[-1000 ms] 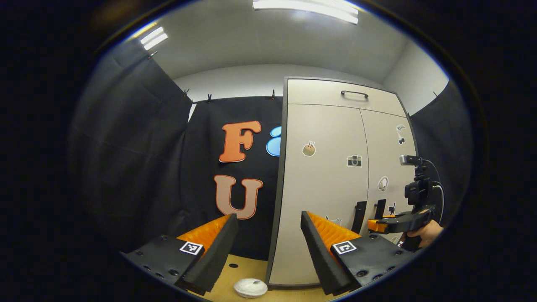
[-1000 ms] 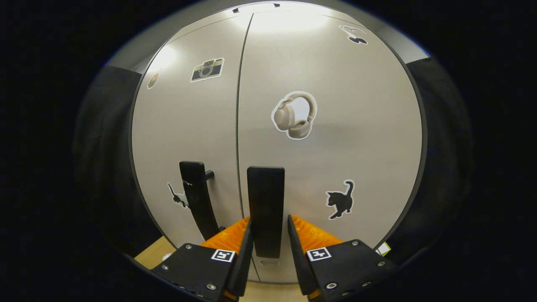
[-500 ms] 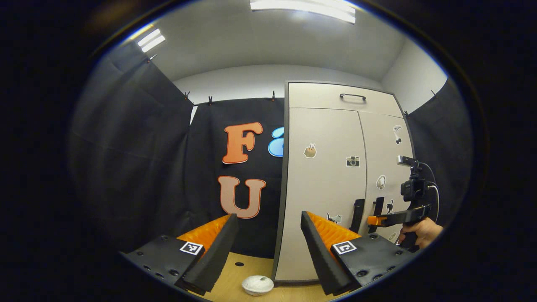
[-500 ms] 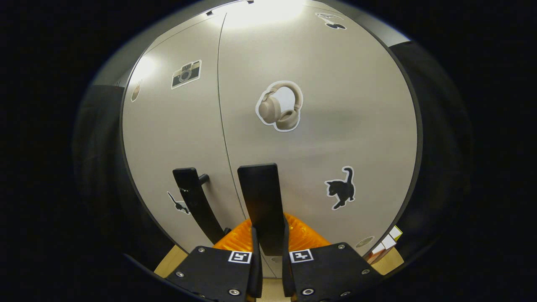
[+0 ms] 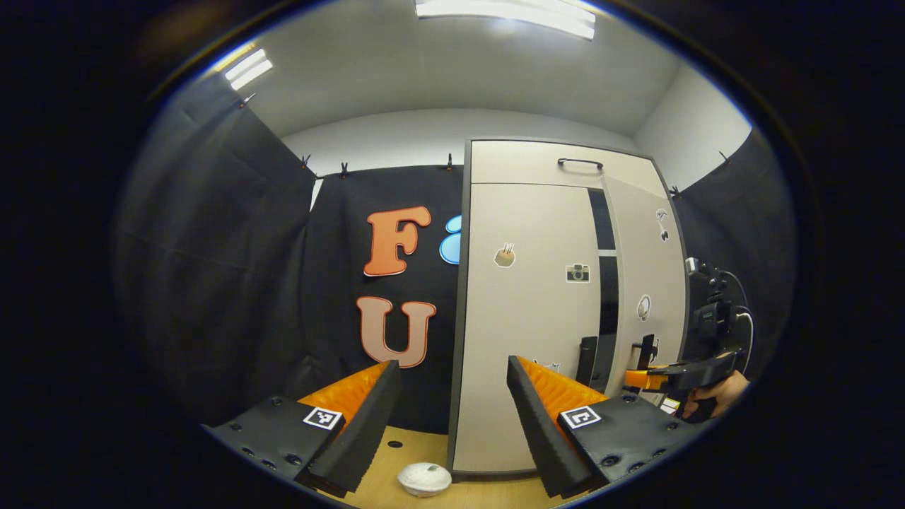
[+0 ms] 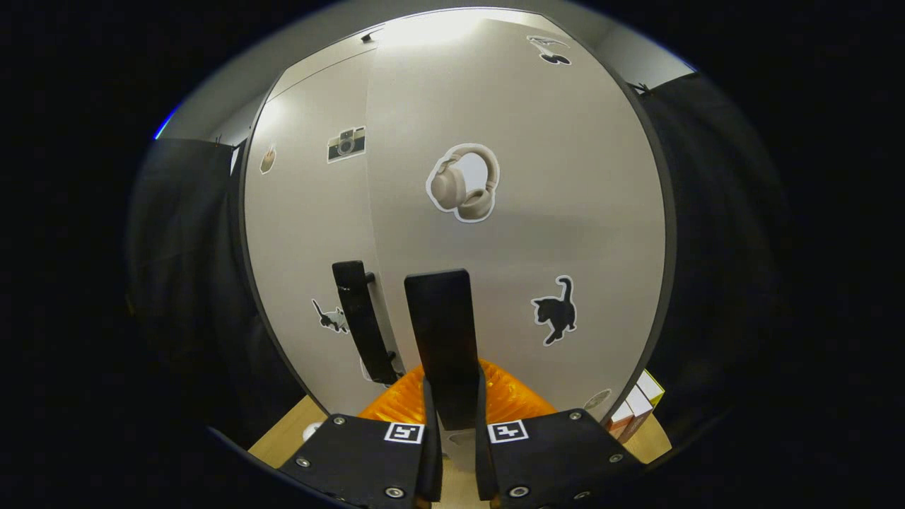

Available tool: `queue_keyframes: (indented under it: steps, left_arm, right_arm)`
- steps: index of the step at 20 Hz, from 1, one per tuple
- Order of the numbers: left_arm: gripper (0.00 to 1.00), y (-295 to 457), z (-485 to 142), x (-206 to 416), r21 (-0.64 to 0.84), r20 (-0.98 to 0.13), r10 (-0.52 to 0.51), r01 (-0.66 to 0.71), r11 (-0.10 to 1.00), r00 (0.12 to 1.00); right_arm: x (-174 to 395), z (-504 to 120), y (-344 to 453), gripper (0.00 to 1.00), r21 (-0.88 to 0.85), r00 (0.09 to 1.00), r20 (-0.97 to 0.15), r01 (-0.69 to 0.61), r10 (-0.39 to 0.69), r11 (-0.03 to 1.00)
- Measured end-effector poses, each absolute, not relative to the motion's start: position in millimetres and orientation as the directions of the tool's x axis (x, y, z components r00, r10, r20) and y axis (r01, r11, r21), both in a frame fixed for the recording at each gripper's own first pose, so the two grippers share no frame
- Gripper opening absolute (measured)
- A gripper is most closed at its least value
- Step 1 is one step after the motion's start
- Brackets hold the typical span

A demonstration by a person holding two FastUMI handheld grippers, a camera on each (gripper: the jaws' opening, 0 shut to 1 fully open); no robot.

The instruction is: Open the right door of the double-door shoe cabinet with the right hand, and open the left door with the left hand.

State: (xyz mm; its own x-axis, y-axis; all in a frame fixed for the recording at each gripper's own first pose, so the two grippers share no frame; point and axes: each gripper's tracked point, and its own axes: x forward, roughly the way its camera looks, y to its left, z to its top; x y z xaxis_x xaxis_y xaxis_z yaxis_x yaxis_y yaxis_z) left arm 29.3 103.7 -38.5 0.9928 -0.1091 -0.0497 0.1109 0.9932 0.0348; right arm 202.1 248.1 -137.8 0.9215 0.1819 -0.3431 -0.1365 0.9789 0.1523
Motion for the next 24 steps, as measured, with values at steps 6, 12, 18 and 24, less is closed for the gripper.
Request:
queue_keyframes:
  steps: [6, 12, 18, 24]
  left_arm:
    - [0.96, 69, -37, 28, 0.033, -0.039, -0.156, 0.158, 0.987, 0.987]
    - [0.96, 35, -44, 33, 0.026, -0.045, -0.205, 0.206, 0.978, 0.978]
    - [0.95, 1, -52, 41, 0.023, -0.046, -0.255, 0.256, 0.966, 0.966]
    - [0.96, -16, -66, 54, 0.003, -0.066, -0.278, 0.279, 0.960, 0.958]
  right_arm:
    - [187, -135, 239, 0.18, 0.145, 0.924, -0.329, -0.156, 0.196, 0.977]
    - [173, -131, 223, 0.18, 0.152, 0.939, -0.301, -0.126, 0.168, 0.980]
    - [164, -128, 209, 0.18, 0.149, 0.940, -0.301, -0.118, 0.159, 0.982]
    - [160, -126, 194, 0.18, 0.122, 0.946, -0.294, -0.106, 0.138, 0.987]
